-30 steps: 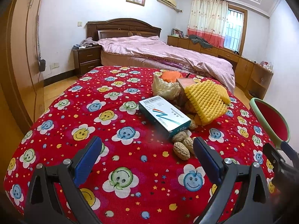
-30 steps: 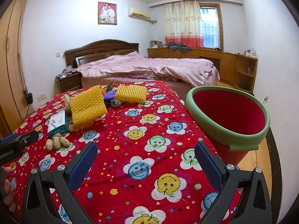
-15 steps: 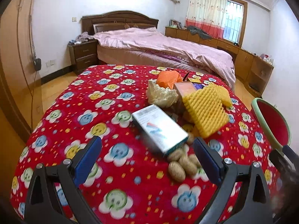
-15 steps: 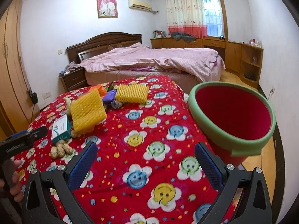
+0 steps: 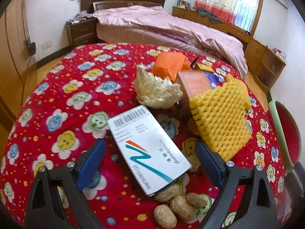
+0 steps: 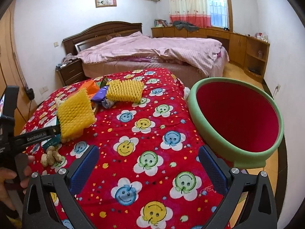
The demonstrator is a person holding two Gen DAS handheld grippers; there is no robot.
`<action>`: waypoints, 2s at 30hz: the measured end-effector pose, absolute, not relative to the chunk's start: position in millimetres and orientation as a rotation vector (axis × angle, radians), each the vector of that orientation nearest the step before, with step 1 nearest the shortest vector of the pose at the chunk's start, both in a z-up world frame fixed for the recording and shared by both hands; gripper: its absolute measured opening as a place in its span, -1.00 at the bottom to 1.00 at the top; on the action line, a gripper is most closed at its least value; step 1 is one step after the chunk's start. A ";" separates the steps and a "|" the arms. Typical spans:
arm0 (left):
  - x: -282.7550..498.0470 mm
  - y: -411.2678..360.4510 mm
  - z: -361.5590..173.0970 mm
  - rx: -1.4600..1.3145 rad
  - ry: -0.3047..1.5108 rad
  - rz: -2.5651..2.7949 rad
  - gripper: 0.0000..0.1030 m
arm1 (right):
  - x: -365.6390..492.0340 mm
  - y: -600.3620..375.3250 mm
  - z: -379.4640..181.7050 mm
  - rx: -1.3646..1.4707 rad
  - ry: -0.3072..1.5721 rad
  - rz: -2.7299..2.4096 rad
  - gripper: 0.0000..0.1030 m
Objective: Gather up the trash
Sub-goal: 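Grasp the MeteoSpasmyl box with the left tool while the right tool grasps a yellow foam net, then carry the box and foam net over the red bin and release both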
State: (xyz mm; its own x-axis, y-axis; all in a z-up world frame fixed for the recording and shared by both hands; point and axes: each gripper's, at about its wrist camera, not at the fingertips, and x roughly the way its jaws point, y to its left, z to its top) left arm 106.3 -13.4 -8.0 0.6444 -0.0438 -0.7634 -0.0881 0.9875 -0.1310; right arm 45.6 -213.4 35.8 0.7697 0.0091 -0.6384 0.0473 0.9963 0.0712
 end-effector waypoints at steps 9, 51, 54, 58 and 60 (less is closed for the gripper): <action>104.8 -9.4 -9.4 -0.187 0.884 -0.035 0.44 | 62.2 -211.4 44.4 0.120 0.706 0.034 1.00; 126.7 107.7 8.1 -0.369 0.705 -0.131 0.42 | 153.8 -96.1 15.4 0.149 0.906 0.080 0.26; 126.0 104.6 7.7 -0.363 0.709 -0.145 0.42 | 147.5 -97.8 16.4 0.177 0.912 0.094 -0.03; 123.1 101.9 10.1 -0.344 0.697 -0.139 0.42 | 134.0 -96.7 23.9 0.148 0.883 0.099 -0.51; 120.3 102.2 13.8 -0.343 0.687 -0.129 0.42 | 128.2 -95.9 27.2 0.141 0.869 0.099 -0.65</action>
State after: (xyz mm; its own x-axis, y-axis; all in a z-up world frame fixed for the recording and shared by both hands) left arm 120.3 102.2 13.8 0.7680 -0.2281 -0.5984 0.0046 0.9363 -0.3511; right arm 128.2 -95.9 27.2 0.6422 0.1436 -0.7530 -0.0291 0.9862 0.1632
